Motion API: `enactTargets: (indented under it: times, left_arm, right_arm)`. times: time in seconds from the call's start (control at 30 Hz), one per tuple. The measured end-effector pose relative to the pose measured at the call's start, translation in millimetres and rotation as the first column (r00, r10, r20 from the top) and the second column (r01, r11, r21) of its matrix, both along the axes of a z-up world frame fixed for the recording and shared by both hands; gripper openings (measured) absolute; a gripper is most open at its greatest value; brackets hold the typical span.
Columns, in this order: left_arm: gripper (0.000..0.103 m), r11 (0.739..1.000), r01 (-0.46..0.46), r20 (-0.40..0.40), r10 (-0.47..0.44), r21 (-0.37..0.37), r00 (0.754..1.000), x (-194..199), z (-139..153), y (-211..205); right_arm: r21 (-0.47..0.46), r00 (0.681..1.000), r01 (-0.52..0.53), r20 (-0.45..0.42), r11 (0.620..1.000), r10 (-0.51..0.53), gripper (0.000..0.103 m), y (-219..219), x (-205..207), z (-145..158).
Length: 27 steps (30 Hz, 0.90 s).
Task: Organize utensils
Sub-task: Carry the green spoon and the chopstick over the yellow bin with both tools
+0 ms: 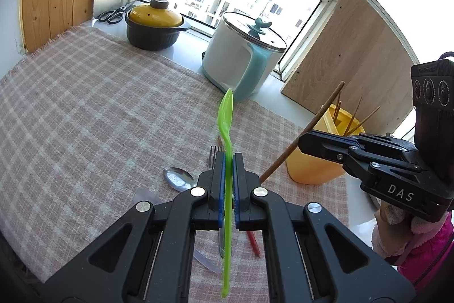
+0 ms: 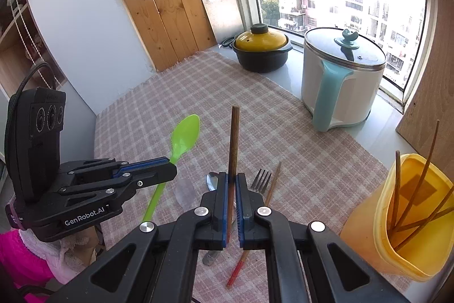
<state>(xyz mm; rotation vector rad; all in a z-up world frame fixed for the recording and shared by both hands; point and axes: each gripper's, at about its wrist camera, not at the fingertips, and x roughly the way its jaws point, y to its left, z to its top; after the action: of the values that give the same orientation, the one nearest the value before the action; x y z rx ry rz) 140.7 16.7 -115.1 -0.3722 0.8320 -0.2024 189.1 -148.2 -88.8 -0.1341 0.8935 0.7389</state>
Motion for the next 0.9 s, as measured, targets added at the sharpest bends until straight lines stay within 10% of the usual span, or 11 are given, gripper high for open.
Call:
enactTargets:
  times: [0.9]
  left_arm:
    - [0.002, 0.991, 0.133, 0.2, -0.124, -0.029, 0.972, 41.6, 74.5, -76.3]
  right_arm:
    - [0.111, 0.97, 0.137, 0.184, 0.984, -0.156, 0.002, -99.9, -17.2, 92.3]
